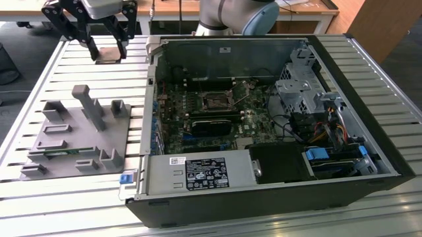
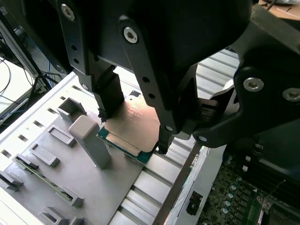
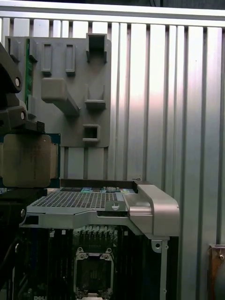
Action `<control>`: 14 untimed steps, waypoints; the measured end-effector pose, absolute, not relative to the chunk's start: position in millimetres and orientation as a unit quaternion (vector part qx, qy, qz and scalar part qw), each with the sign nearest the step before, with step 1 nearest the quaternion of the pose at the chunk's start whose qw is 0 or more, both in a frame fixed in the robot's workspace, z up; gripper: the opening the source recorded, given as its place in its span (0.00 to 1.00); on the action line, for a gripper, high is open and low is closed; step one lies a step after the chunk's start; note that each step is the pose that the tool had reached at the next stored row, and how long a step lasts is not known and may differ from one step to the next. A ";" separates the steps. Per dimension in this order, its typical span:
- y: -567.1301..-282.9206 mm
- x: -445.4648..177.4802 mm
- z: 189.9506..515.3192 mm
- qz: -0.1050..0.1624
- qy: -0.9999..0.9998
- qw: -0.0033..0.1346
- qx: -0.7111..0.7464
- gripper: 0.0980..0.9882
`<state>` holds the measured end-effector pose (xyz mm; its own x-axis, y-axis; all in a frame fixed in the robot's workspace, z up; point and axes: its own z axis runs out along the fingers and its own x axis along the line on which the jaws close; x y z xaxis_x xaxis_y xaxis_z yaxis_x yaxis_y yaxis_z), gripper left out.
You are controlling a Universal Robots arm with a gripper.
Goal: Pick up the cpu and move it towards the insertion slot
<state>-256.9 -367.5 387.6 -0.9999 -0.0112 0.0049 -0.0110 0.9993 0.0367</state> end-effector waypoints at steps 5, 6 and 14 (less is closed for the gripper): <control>-367.3 -252.2 387.6 -0.018 -1.000 0.003 0.006 0.50; -367.3 -251.4 387.6 -0.018 -1.000 0.003 0.006 0.50; -367.0 -245.0 387.6 -0.018 -1.000 0.003 0.006 0.50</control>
<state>-245.0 -367.0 387.6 -0.9999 -0.0111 0.0049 -0.0109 0.9993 0.0367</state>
